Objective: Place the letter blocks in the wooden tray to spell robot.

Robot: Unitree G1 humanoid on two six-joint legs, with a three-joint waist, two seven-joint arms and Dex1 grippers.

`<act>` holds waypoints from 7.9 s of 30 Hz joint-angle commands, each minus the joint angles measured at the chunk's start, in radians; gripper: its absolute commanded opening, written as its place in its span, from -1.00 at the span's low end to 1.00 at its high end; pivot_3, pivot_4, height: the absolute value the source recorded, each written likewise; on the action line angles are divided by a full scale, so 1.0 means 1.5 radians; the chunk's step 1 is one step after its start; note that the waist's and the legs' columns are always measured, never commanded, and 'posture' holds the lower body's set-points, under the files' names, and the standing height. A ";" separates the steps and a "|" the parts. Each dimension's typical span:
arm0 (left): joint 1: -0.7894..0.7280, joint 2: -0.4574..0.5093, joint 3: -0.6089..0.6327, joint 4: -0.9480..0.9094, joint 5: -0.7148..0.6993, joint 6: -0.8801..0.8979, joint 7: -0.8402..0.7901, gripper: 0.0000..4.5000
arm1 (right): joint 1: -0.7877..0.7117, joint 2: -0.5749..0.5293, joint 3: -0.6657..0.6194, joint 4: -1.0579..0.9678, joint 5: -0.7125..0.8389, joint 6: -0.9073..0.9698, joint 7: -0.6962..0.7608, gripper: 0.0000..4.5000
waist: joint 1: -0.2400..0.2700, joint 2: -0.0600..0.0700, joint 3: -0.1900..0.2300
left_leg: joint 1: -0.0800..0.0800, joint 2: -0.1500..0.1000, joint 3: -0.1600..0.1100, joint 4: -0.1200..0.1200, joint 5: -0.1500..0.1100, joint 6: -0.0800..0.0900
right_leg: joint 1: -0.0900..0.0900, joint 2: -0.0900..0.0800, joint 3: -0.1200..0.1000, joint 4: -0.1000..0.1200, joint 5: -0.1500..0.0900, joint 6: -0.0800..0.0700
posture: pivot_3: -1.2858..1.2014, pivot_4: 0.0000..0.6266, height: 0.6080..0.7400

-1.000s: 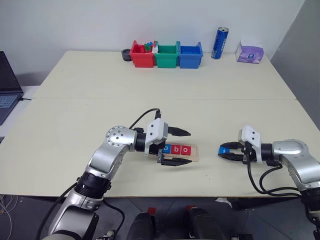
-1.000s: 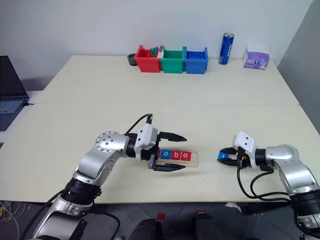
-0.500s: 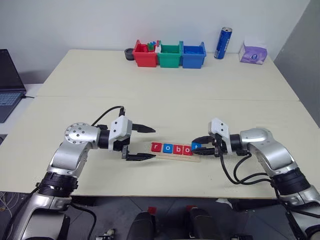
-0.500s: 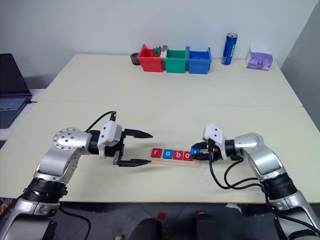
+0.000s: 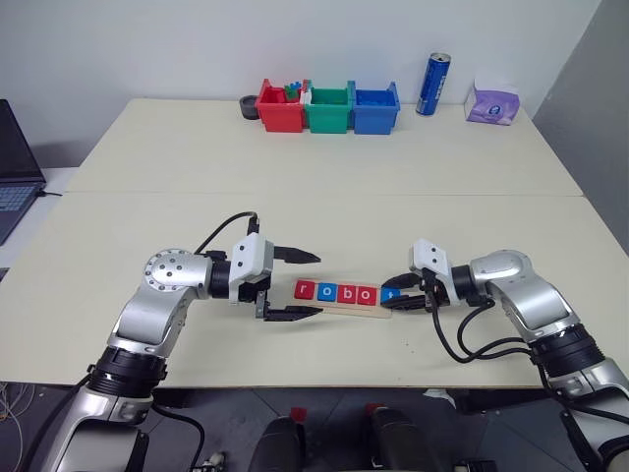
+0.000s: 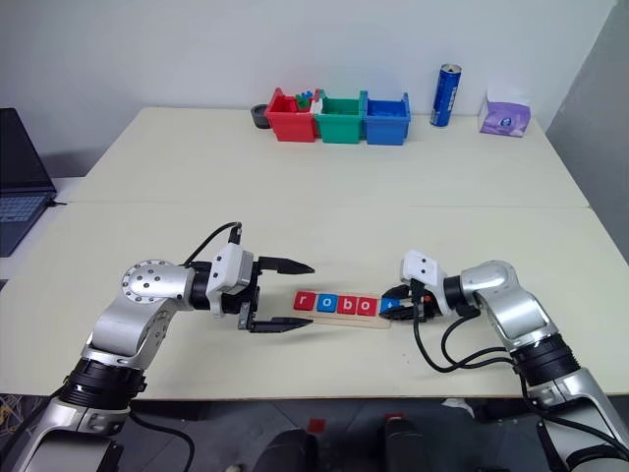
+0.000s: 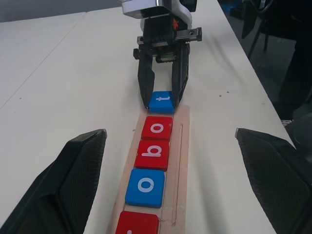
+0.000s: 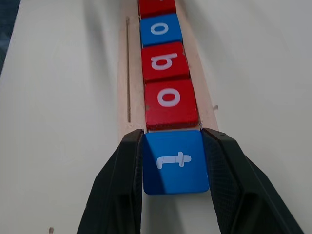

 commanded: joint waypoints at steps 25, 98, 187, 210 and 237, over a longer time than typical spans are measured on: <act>-0.009 -0.009 0.000 -0.023 -0.007 0.000 0.007 1.00 | -0.025 0.035 0.002 0.010 -0.030 -0.033 0.003 -0.37 | 0.000 0.000 0.000 | 0.000 0.000 0.000 0.000 0.000 0.000 | 0.000 0.000 0.000 0.000 0.000 0.000 | 0.03 -0.52 1.00; -0.032 -0.026 -0.011 0.005 0.006 -0.016 -0.016 1.00 | 0.121 -0.019 -0.030 -0.194 -0.005 0.010 -0.116 -0.99 | 0.000 0.000 0.000 | 0.000 0.000 0.000 0.001 0.000 0.000 | 0.000 0.001 0.000 0.000 0.000 0.000 | 0.03 -0.52 1.00; -0.008 0.008 -0.011 -0.014 0.008 -0.015 -0.022 1.00 | 0.067 0.016 -0.022 -0.106 -0.043 -0.026 -0.112 -0.99 | 0.000 0.000 0.000 | 0.000 0.000 0.000 0.001 0.000 0.000 | 0.000 0.001 0.000 0.000 0.000 0.000 | 0.03 -0.52 1.00; -0.008 0.012 -0.010 -0.009 0.009 -0.019 -0.027 1.00 | 0.068 0.028 -0.018 -0.107 -0.045 -0.023 -0.114 -0.99 | 0.000 0.000 0.000 | 0.000 0.000 0.000 0.002 0.000 0.000 | 0.000 0.001 0.000 0.000 0.000 0.000 | 0.03 -0.52 1.00; 0.069 0.126 0.075 0.017 0.004 0.022 -0.006 1.00 | 0.103 -0.063 -0.124 -0.349 0.124 0.220 -0.095 0.02 | 0.000 0.000 0.000 | 0.000 0.001 -0.001 0.001 0.000 0.000 | 0.000 0.001 0.000 0.000 0.000 0.000 | 0.03 -0.52 1.00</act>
